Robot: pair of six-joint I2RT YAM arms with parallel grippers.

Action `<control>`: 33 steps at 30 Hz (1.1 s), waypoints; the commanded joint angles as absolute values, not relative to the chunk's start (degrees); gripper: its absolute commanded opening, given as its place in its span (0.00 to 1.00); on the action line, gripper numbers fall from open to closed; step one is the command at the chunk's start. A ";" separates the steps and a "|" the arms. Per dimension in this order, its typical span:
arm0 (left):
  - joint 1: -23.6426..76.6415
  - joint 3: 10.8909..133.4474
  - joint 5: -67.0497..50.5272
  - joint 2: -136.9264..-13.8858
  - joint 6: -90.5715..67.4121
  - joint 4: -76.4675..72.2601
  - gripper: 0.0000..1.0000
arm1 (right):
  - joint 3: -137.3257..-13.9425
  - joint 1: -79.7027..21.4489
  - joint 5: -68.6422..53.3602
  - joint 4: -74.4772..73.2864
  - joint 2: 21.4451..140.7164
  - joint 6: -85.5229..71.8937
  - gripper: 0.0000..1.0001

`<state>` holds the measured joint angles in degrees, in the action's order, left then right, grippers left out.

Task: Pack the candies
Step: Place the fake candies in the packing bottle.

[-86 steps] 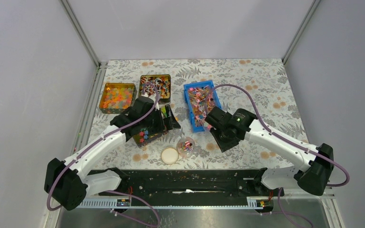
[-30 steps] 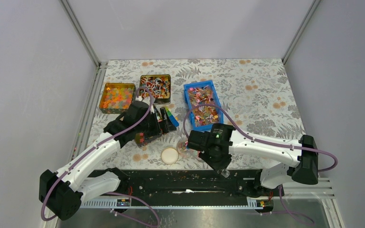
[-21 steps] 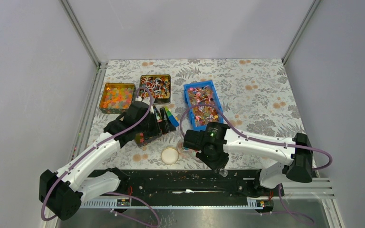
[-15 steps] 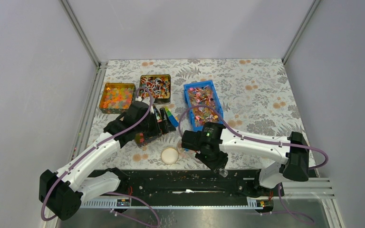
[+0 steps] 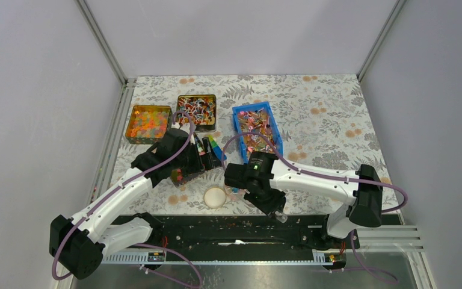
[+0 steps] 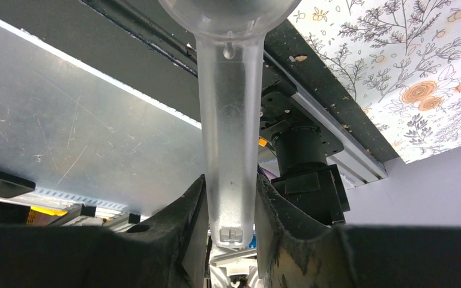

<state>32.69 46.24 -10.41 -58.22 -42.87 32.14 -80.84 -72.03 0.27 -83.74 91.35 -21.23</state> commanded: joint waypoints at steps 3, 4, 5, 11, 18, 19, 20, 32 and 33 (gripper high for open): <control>32.96 47.09 -10.35 -58.01 -41.76 31.46 0.99 | -84.96 -71.19 -2.98 -88.25 92.03 -20.13 0.00; 32.96 47.07 -10.30 -57.93 -41.75 31.45 0.99 | -85.24 -71.01 -3.25 -88.51 92.15 -20.06 0.00; 32.94 47.07 -10.29 -57.92 -41.75 31.41 0.99 | -85.52 -70.87 -3.44 -88.77 92.33 -19.84 0.00; 32.96 47.02 -10.32 -57.91 -41.67 31.47 0.99 | -86.26 -69.82 -5.04 -89.46 93.31 -19.26 0.00; 32.95 47.18 -10.11 -57.92 -41.50 31.55 0.99 | -86.70 -68.64 -5.82 -89.59 94.55 -18.83 0.00; 32.89 47.20 -10.12 -57.92 -41.49 31.55 0.99 | -86.79 -68.44 -5.95 -89.61 94.69 -18.87 0.00; 32.92 47.20 -10.10 -57.92 -41.48 31.55 0.99 | -86.90 -68.20 -5.97 -89.65 94.91 -19.01 0.00; 32.96 47.68 -10.06 -58.27 -40.81 32.03 0.99 | -90.20 -66.27 -11.70 -92.36 97.38 -17.71 0.00; 32.92 47.76 -9.98 -58.27 -40.72 32.12 0.99 | -90.25 -66.05 -12.15 -92.55 97.46 -17.74 0.00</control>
